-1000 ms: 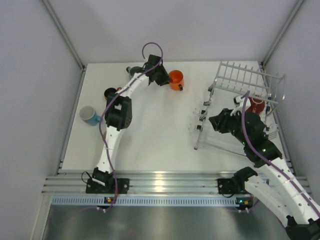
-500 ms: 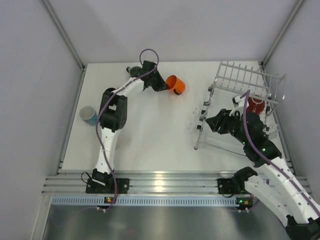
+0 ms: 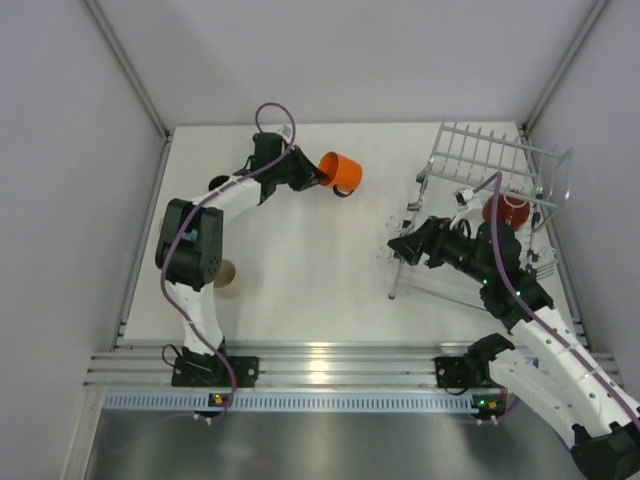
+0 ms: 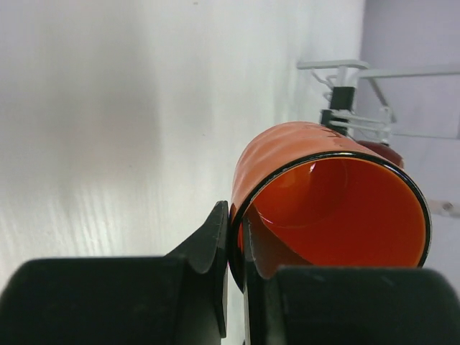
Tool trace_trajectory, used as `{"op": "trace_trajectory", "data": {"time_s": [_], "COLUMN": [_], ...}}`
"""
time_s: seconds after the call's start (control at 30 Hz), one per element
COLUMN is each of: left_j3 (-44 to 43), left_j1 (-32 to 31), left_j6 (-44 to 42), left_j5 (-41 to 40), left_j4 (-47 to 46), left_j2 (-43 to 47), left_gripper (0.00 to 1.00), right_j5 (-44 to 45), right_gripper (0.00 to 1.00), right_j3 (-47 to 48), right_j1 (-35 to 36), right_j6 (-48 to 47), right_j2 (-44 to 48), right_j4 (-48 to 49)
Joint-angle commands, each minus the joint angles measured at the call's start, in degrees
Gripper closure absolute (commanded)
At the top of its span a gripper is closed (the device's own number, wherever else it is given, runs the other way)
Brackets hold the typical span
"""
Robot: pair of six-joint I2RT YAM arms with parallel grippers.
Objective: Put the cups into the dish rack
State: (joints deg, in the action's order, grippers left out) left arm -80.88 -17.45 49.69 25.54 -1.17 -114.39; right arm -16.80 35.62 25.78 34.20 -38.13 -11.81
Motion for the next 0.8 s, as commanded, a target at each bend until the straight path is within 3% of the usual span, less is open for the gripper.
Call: {"op": "trace_trajectory", "data": {"time_s": [0.0,0.13,0.3,0.77], "left_j3": [5.19,13.01,24.35,34.64], "left_j1": [-0.39,-1.18,-1.35,-4.52], "left_j6": [2.60,4.62,14.64,16.31], "left_j5": [6.44,8.03,8.12,3.03], "left_j4": [-16.66,-25.00,-39.68,-49.37], "left_j2": [9.87,19.70,27.37,43.28], "left_gripper": [1.00,1.00,1.00,1.00], "right_j5": [-5.43,-9.73,-12.74,-7.82], "right_gripper": [0.20,0.20,0.22,0.27], "right_j3": [-1.69,-3.97,-6.78,-3.45], "right_j1": [0.76,0.85,2.60,12.01], "right_j6": [5.52,9.83,18.53,27.94], "right_j2": [-1.59,-5.37,-11.26,-19.87], "right_j4": [9.34,19.61,36.93,56.53]}}
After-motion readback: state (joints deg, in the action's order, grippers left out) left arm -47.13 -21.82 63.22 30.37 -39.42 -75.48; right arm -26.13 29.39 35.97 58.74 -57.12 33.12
